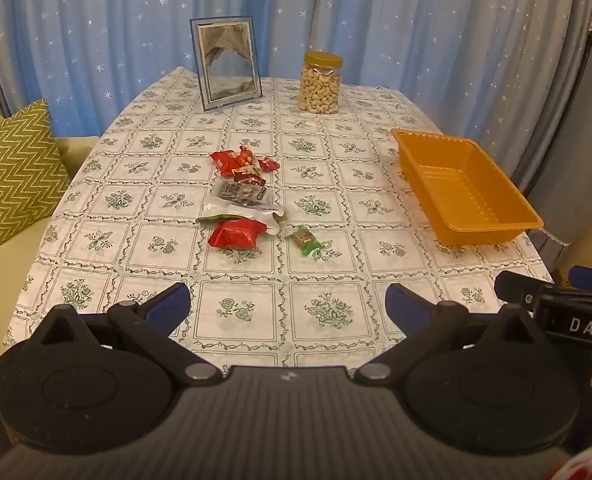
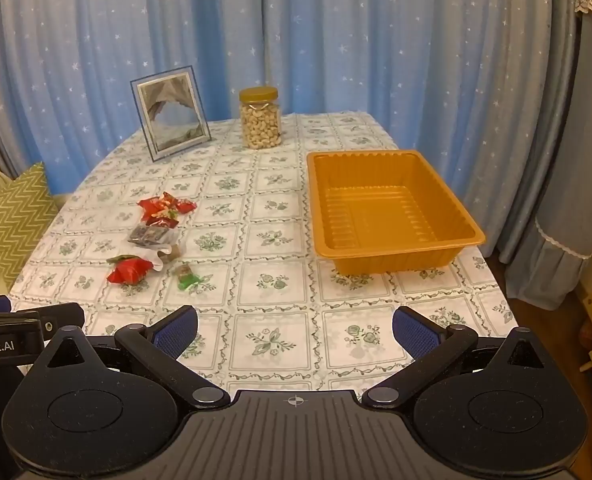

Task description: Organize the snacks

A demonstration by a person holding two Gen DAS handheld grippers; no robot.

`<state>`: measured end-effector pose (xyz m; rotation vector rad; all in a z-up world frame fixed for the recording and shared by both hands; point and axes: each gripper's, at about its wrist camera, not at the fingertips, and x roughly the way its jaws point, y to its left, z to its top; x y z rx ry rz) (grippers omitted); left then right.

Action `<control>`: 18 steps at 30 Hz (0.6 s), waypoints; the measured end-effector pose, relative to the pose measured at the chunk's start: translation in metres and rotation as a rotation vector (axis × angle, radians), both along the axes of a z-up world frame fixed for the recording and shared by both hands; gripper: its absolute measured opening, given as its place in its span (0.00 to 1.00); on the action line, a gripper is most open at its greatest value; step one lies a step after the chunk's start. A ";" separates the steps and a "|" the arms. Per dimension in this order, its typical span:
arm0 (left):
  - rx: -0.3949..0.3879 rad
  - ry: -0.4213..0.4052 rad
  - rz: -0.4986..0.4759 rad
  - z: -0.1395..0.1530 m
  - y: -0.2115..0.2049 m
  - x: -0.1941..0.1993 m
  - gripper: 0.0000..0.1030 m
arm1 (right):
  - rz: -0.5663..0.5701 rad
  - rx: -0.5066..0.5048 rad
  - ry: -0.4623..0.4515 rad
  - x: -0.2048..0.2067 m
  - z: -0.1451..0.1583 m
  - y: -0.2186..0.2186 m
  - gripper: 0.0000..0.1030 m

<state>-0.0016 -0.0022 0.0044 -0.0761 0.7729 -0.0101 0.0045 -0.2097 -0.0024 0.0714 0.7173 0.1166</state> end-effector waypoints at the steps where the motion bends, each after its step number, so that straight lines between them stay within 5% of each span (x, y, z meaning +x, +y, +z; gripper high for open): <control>1: 0.000 -0.002 -0.001 0.000 0.000 0.000 1.00 | 0.000 0.000 0.000 0.001 0.002 -0.001 1.00; 18: -0.003 -0.003 -0.006 0.002 -0.001 0.001 1.00 | -0.001 0.001 -0.001 0.002 0.004 -0.002 1.00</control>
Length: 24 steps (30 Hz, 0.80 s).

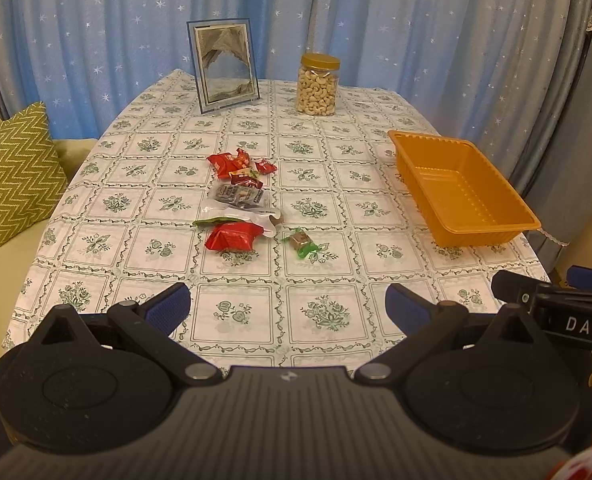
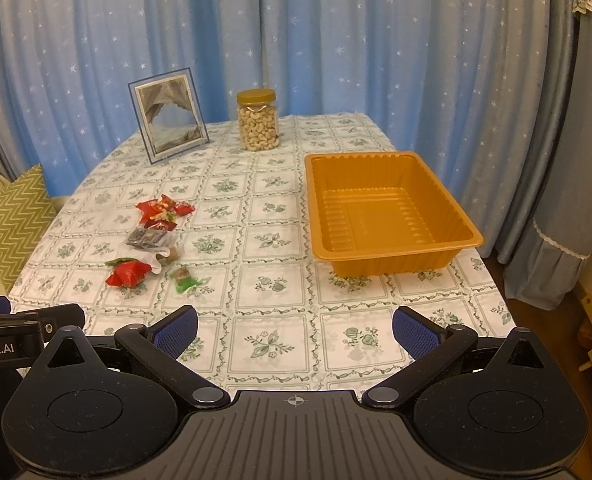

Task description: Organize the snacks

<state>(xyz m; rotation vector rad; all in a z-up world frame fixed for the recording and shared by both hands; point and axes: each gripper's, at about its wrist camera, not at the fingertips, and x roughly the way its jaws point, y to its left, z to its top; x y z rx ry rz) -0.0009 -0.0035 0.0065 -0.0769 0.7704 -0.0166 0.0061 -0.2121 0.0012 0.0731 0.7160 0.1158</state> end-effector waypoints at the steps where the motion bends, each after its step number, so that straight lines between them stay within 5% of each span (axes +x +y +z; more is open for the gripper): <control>1: 0.001 0.000 0.001 0.000 0.000 0.000 1.00 | -0.001 0.000 0.000 0.000 0.000 0.000 1.00; 24: -0.003 -0.001 0.003 -0.001 -0.003 -0.001 1.00 | -0.001 -0.001 -0.003 -0.001 0.000 0.000 1.00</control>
